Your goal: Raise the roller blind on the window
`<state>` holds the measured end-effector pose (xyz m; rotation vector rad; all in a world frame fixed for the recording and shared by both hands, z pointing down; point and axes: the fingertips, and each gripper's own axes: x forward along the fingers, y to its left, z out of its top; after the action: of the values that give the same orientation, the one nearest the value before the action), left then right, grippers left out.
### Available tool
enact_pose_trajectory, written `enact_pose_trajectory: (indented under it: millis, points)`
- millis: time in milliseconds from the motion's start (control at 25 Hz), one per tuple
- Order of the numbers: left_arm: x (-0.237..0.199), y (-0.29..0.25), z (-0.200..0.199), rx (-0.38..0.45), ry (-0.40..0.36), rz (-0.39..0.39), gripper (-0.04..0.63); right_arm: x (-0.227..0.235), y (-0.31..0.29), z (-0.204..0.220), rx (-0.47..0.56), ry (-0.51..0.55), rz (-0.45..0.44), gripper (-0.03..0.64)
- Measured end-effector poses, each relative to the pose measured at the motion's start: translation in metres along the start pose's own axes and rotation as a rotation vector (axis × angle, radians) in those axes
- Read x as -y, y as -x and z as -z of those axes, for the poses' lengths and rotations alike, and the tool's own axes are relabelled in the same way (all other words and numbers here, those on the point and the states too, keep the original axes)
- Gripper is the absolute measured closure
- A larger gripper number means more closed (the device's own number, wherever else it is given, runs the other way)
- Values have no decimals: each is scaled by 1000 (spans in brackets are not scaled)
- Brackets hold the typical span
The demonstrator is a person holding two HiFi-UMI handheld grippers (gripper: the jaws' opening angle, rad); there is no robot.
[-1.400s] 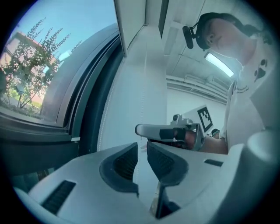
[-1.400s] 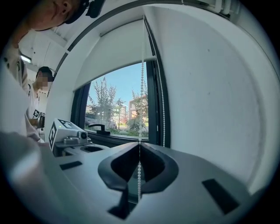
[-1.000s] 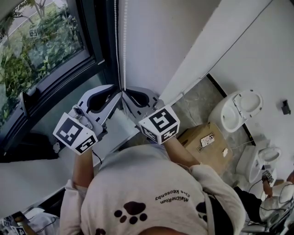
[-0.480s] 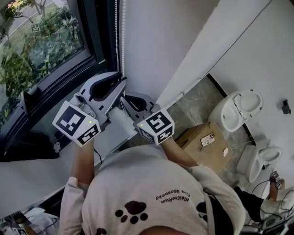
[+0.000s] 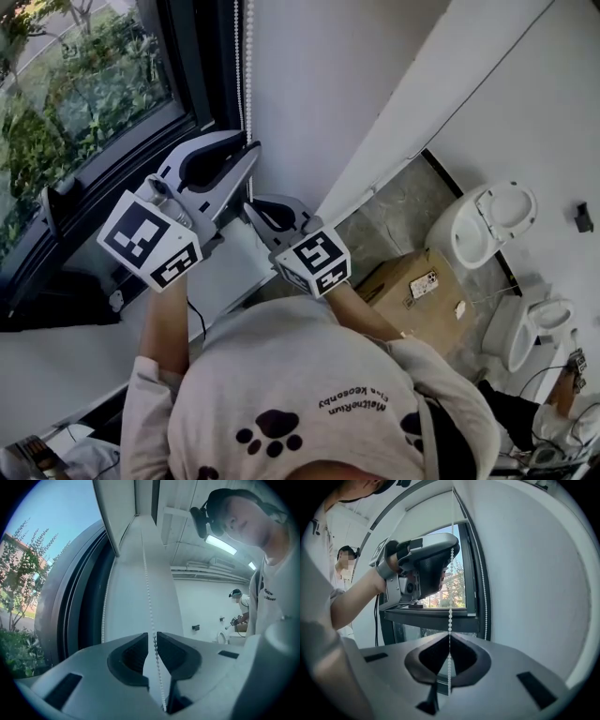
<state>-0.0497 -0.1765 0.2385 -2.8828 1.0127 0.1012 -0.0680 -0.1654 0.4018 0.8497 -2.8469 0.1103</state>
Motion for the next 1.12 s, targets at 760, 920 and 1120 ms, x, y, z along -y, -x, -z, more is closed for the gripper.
enact_pose_trajectory:
  millis: [760, 920, 1120]
  points:
    - [4, 1, 45, -75, 69, 13, 588, 0, -8, 45, -86, -29, -9, 606]
    - [6, 3, 46, -59, 62, 3, 588, -1, -7, 51, -109, -2, -13, 606]
    - [8, 5, 45, -47, 73, 3, 588, -6, 0, 50, -93, -13, -26, 530]
